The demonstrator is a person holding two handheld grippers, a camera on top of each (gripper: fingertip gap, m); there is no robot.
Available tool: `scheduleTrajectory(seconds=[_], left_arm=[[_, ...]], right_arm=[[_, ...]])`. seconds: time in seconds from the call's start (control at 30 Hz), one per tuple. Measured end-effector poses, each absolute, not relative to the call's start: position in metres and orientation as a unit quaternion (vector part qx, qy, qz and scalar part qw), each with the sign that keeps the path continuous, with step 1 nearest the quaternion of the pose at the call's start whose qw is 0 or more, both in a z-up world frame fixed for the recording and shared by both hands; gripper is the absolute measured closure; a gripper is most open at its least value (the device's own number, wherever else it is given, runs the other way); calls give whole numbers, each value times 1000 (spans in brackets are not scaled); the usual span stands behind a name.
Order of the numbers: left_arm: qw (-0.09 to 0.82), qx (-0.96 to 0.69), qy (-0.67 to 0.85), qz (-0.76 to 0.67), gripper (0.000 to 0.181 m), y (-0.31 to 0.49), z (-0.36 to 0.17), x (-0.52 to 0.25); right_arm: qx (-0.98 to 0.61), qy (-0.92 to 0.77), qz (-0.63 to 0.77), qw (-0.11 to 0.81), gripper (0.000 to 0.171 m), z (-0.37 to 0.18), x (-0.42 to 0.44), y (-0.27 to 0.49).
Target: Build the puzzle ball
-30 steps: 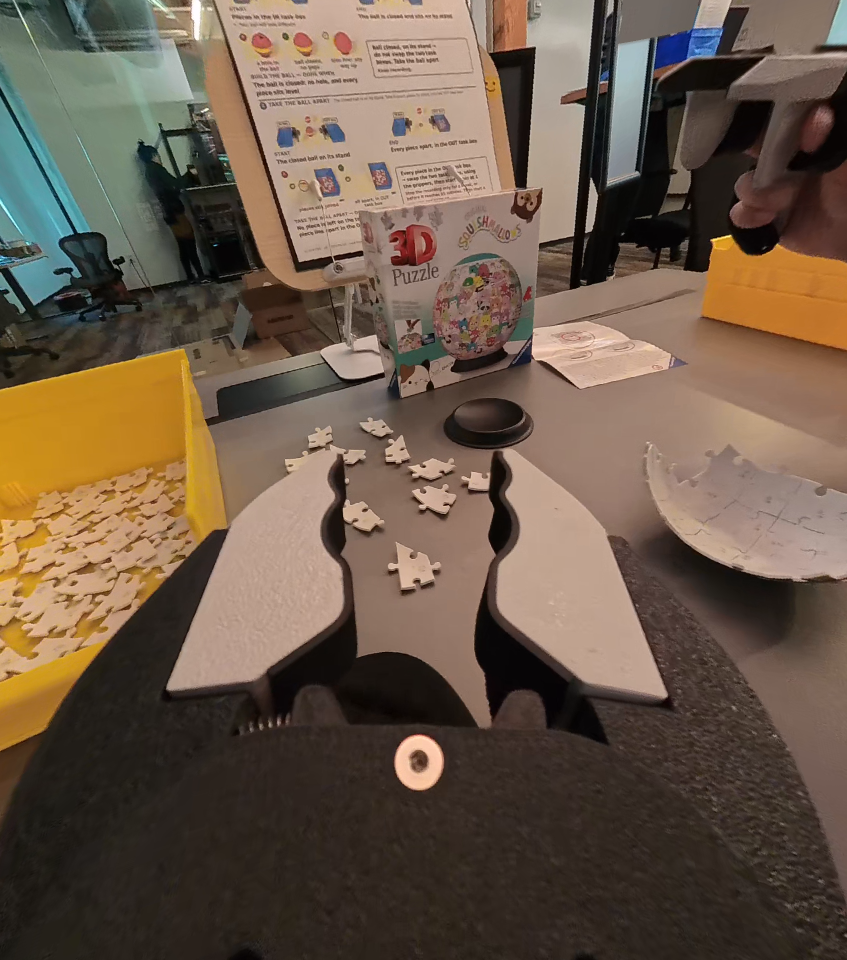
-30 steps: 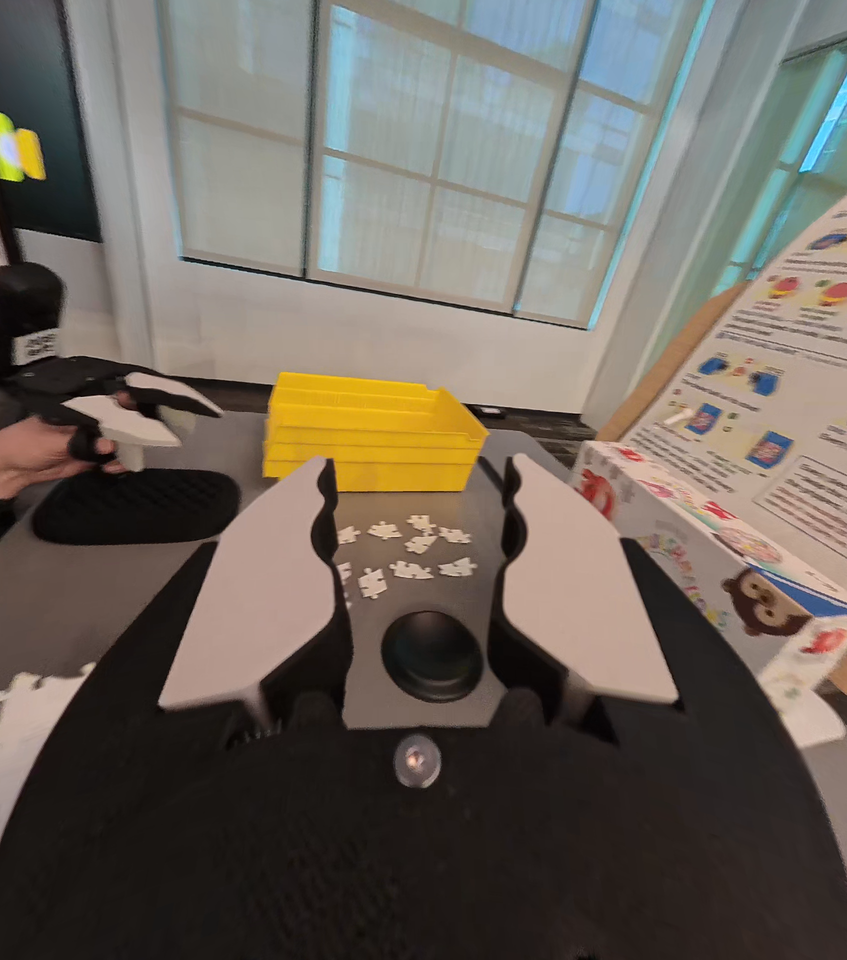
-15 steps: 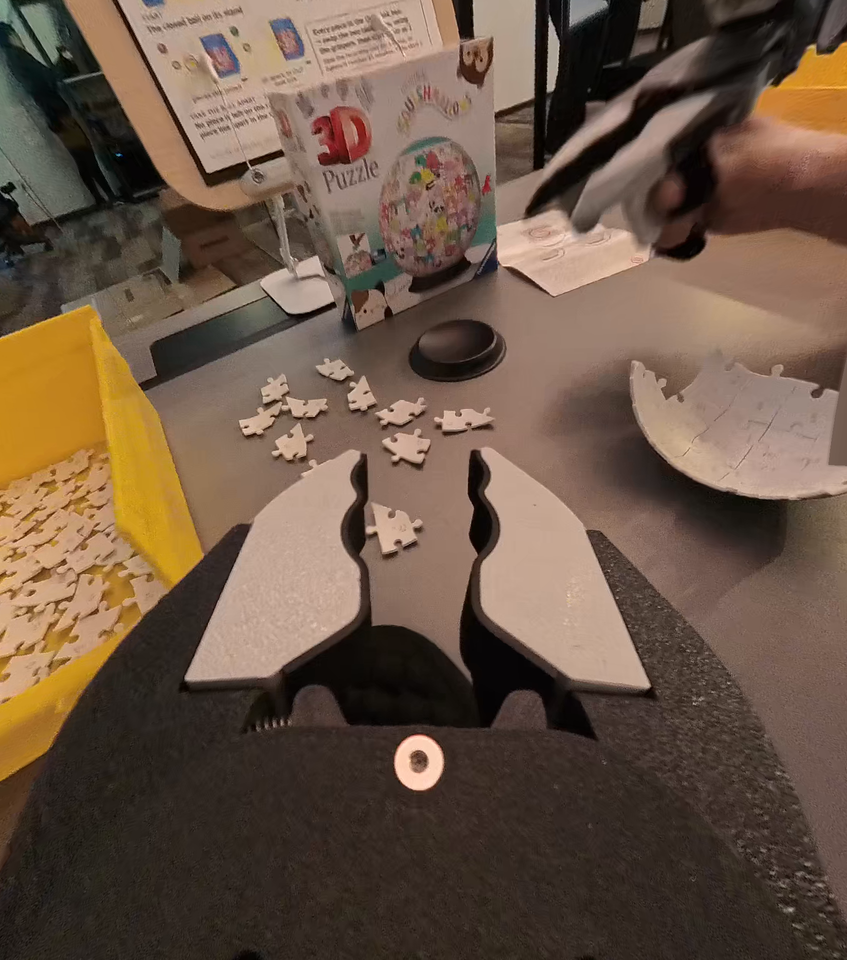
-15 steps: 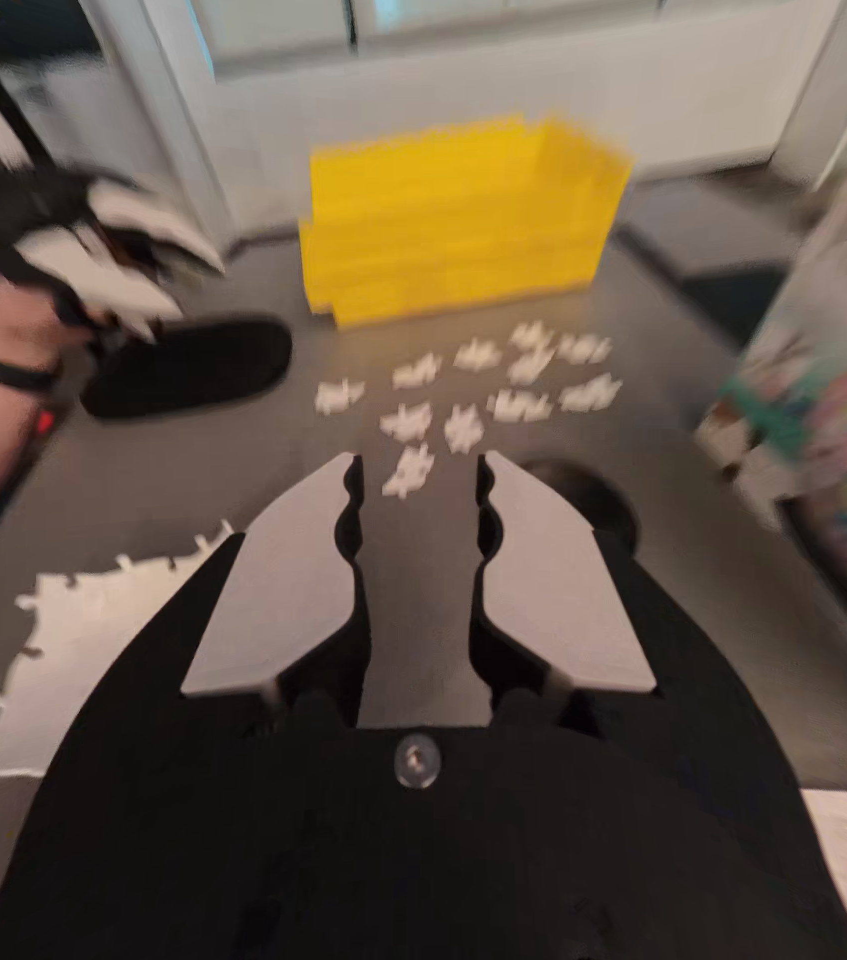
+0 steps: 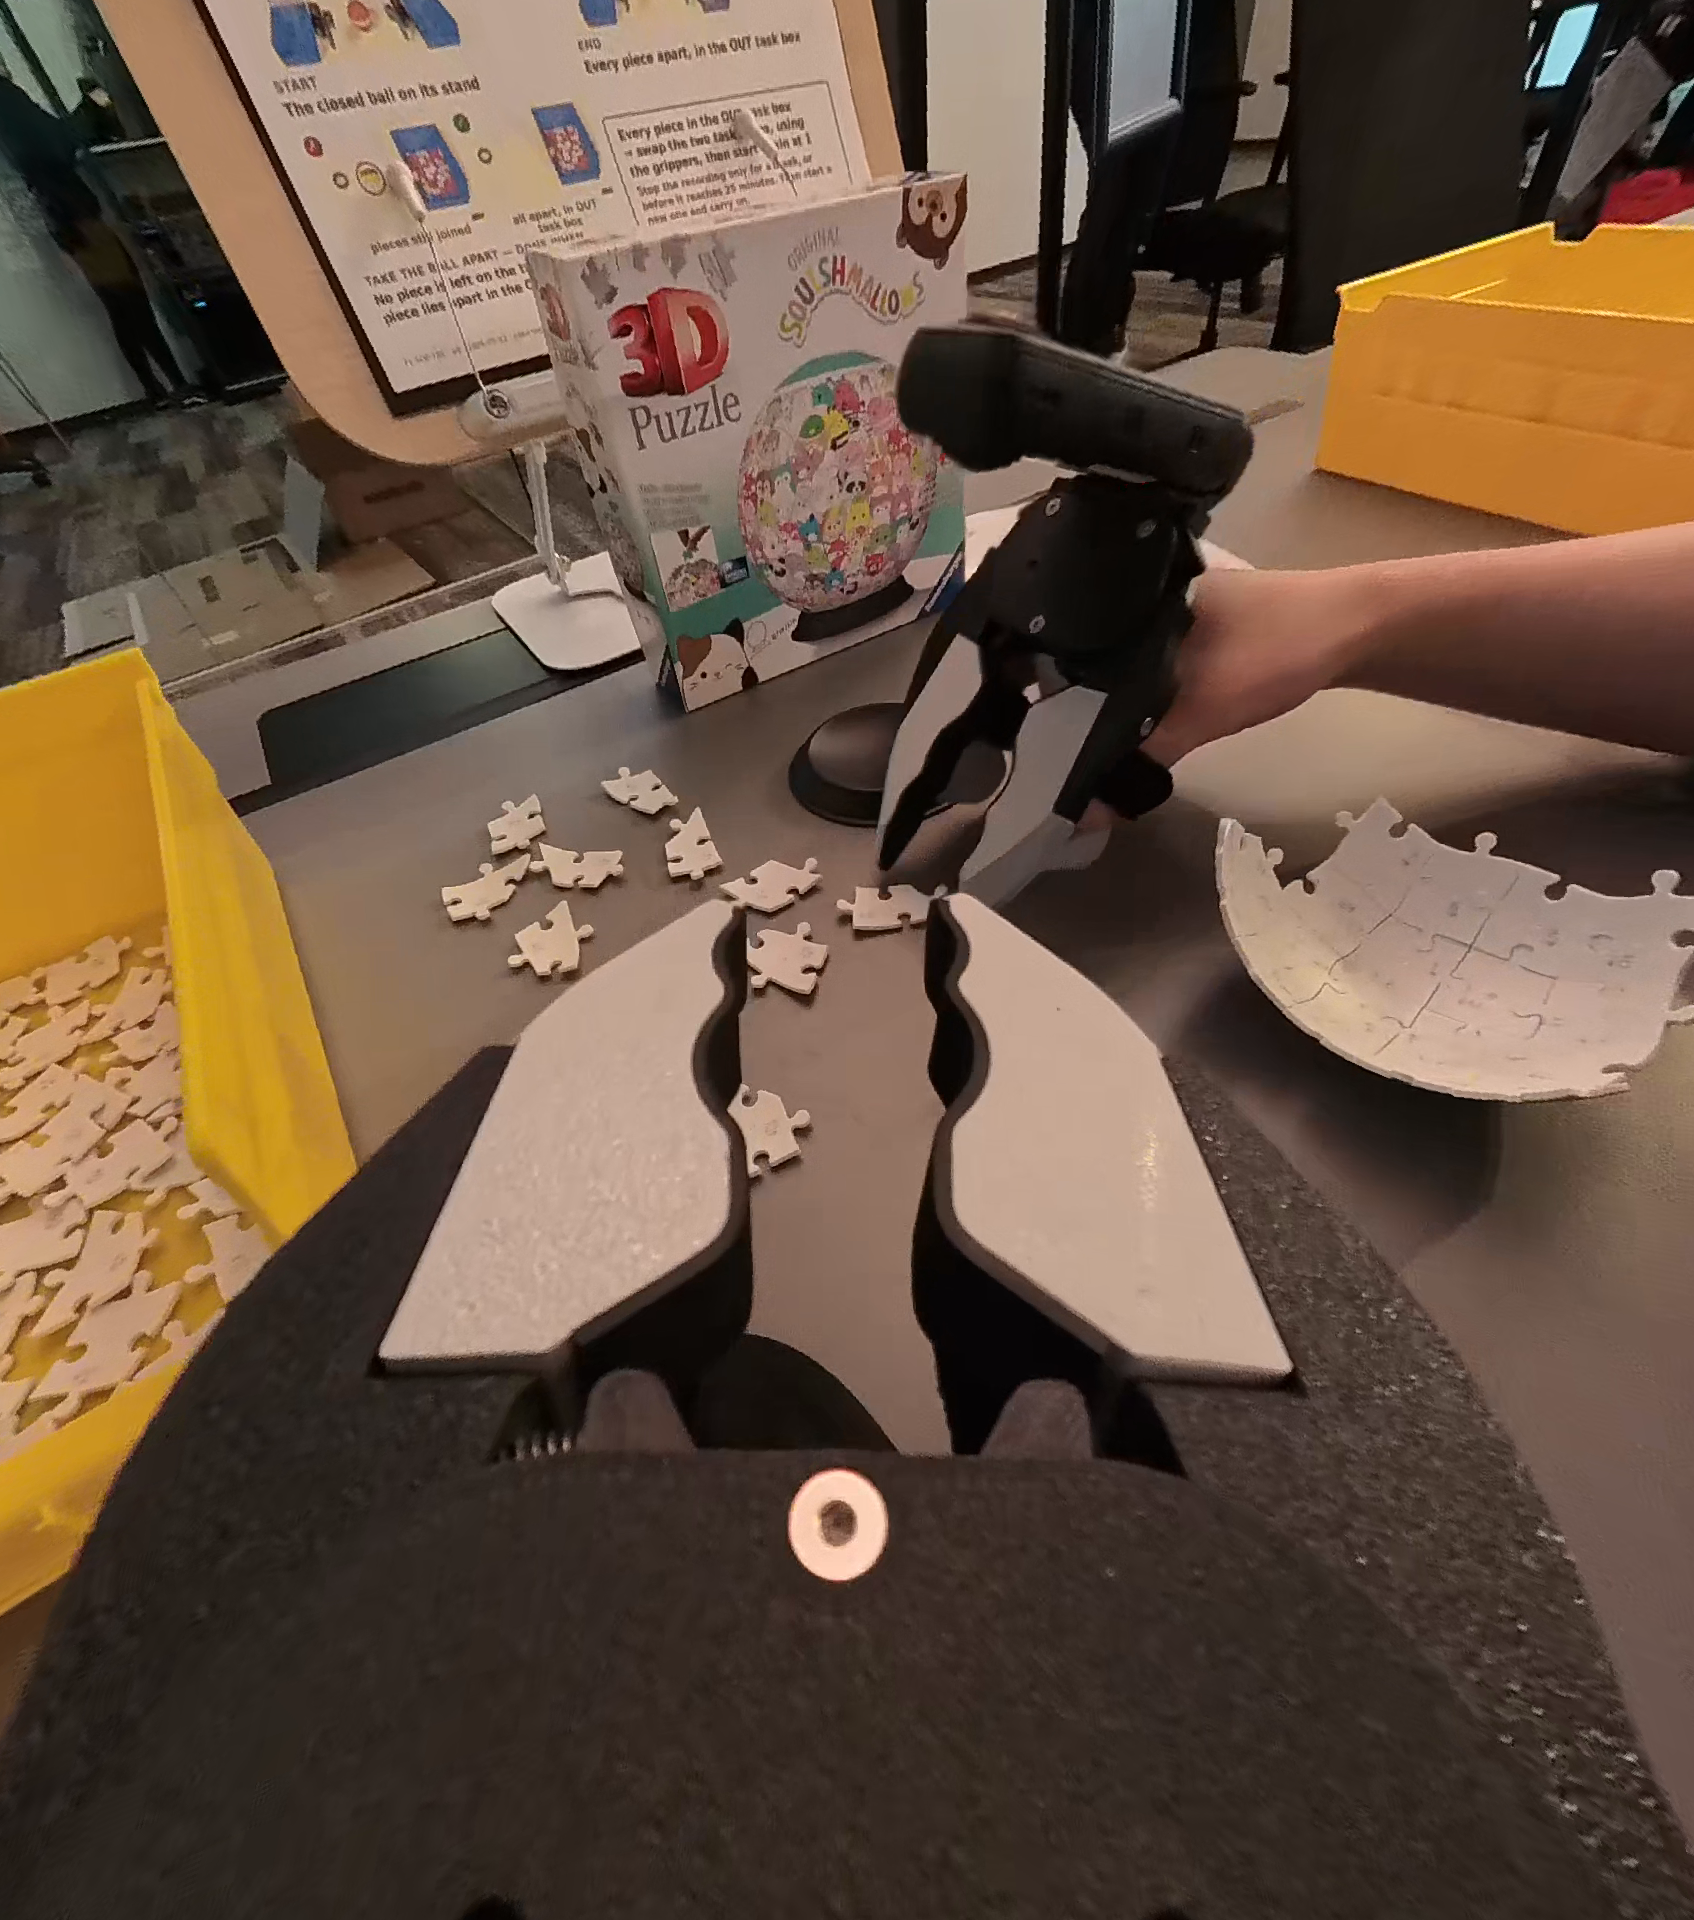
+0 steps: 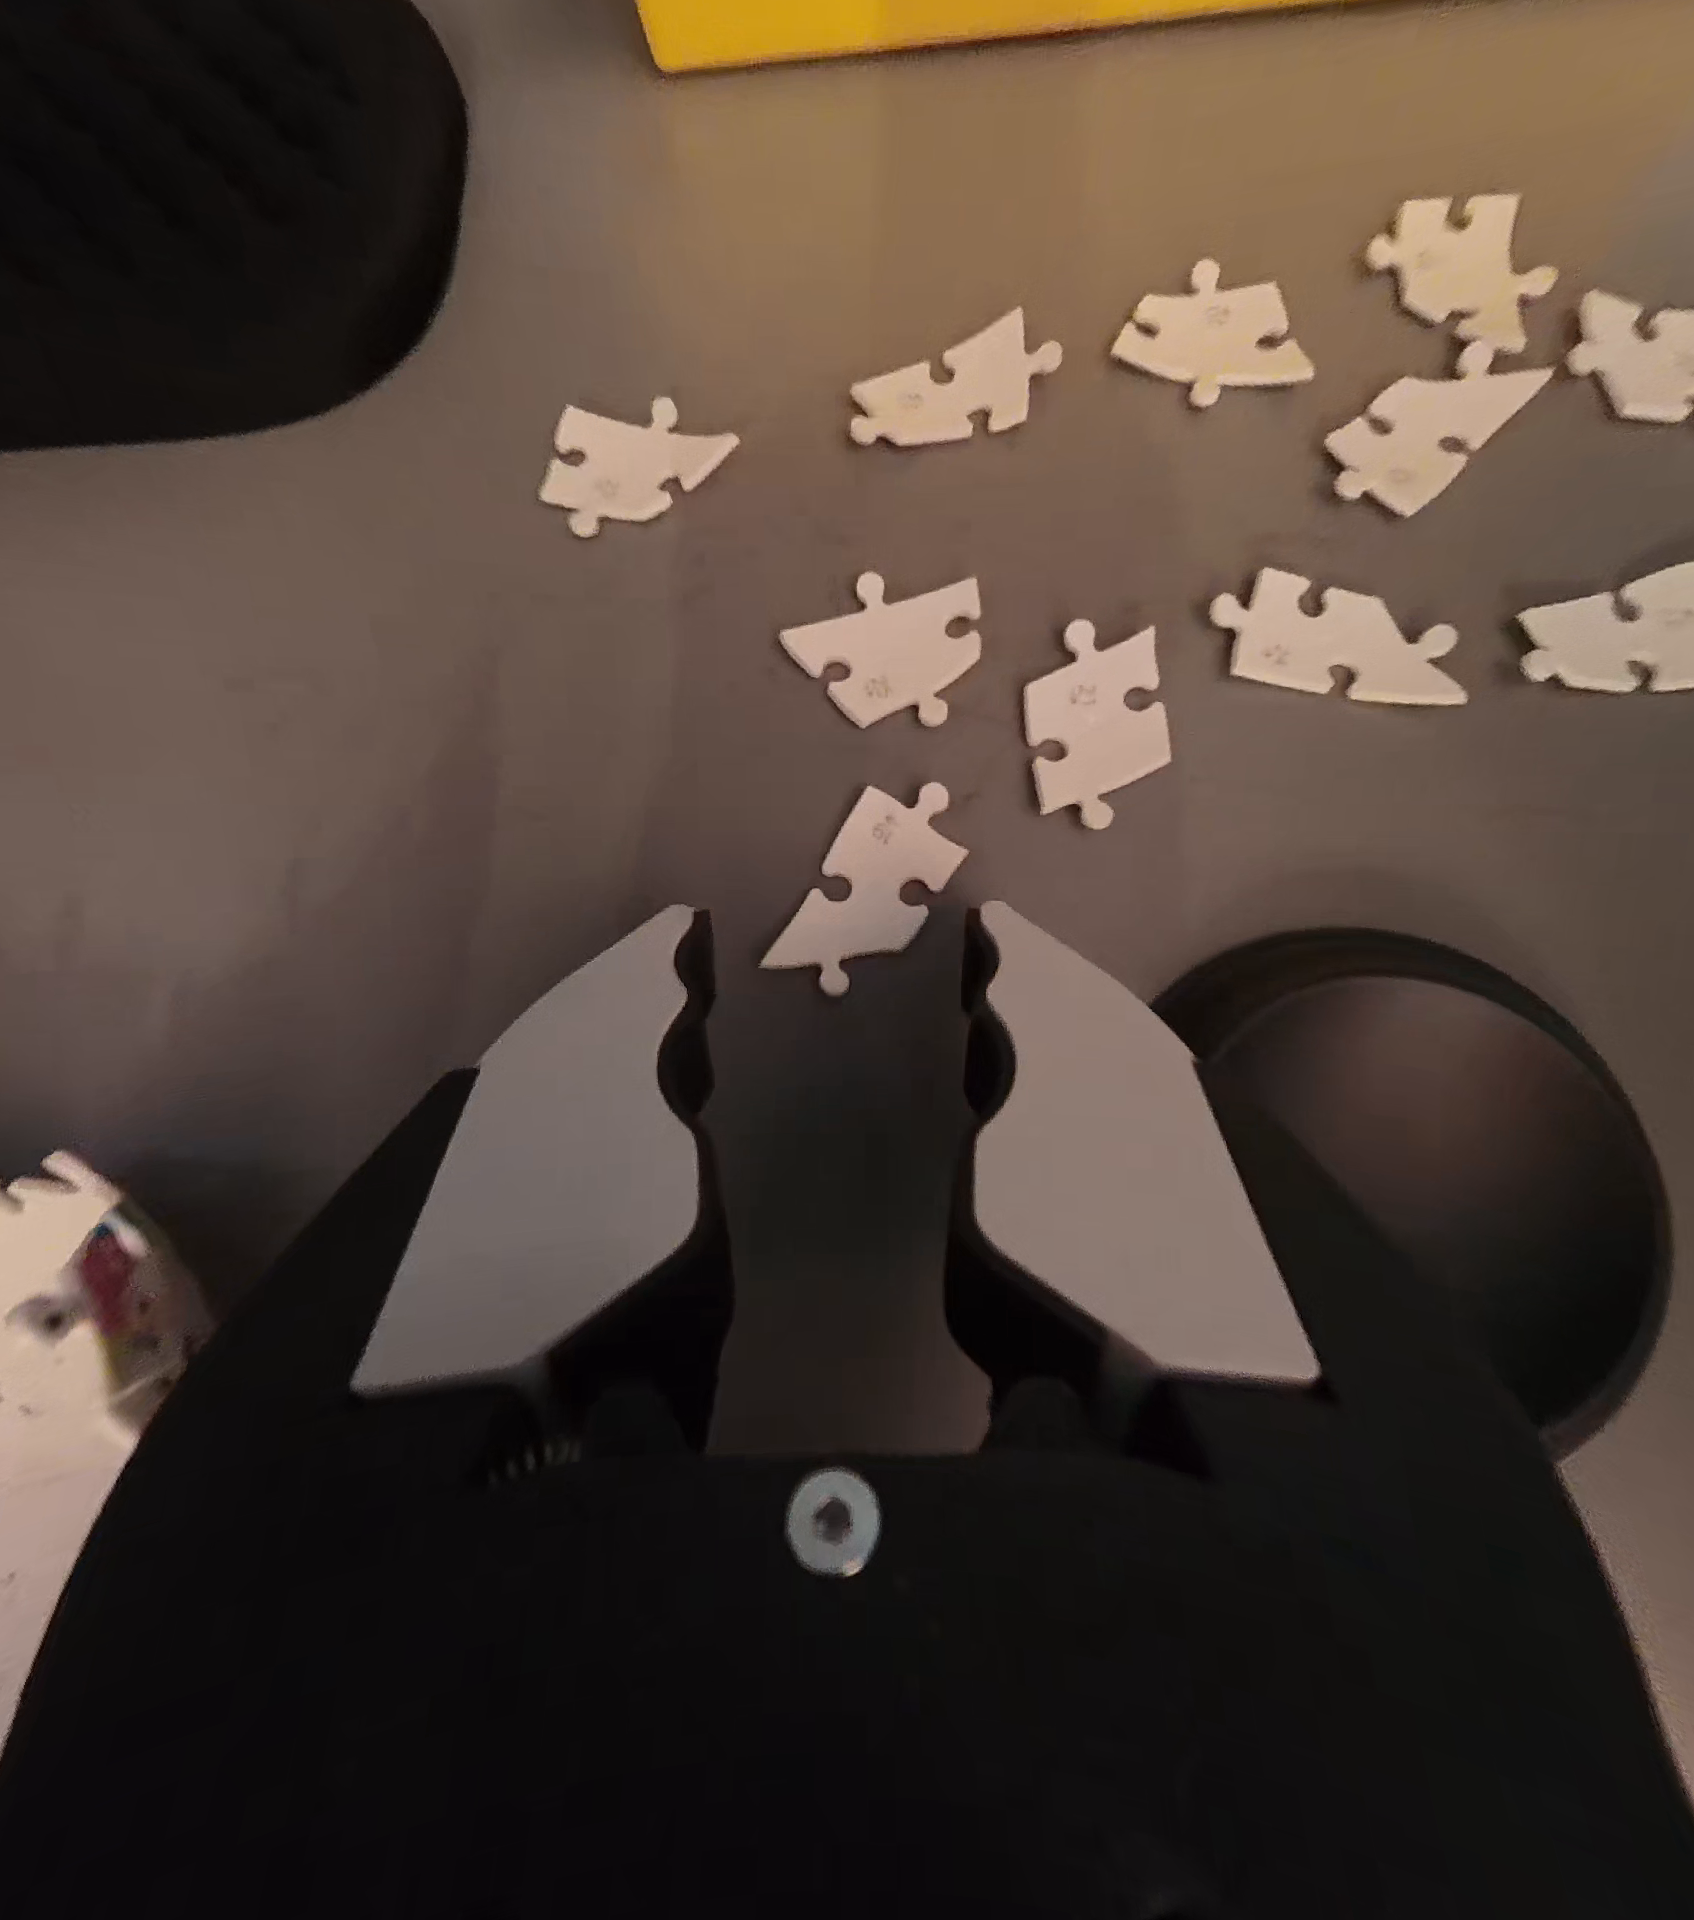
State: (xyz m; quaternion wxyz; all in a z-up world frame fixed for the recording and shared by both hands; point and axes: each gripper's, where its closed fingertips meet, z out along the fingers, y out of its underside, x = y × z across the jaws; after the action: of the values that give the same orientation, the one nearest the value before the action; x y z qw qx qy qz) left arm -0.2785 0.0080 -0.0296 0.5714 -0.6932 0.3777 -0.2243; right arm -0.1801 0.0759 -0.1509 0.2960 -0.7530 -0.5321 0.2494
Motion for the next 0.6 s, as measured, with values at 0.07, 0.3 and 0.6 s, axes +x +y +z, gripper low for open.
scheduleTrajectory(seconds=[0.07,0.3,0.6], left_arm=[[569,-696,377,-224,149,8,-32,-277],[539,-712,374,-248,149,14,-42,-260],[446,-718,376,-379,150,21,-44,-203]], right_arm=[[-757,-532,233,300,128,-154,-183,80],[-741,-563,199,307,147,-152,-174,78],[-576,-657,195,445,147,-67,-167,37]])
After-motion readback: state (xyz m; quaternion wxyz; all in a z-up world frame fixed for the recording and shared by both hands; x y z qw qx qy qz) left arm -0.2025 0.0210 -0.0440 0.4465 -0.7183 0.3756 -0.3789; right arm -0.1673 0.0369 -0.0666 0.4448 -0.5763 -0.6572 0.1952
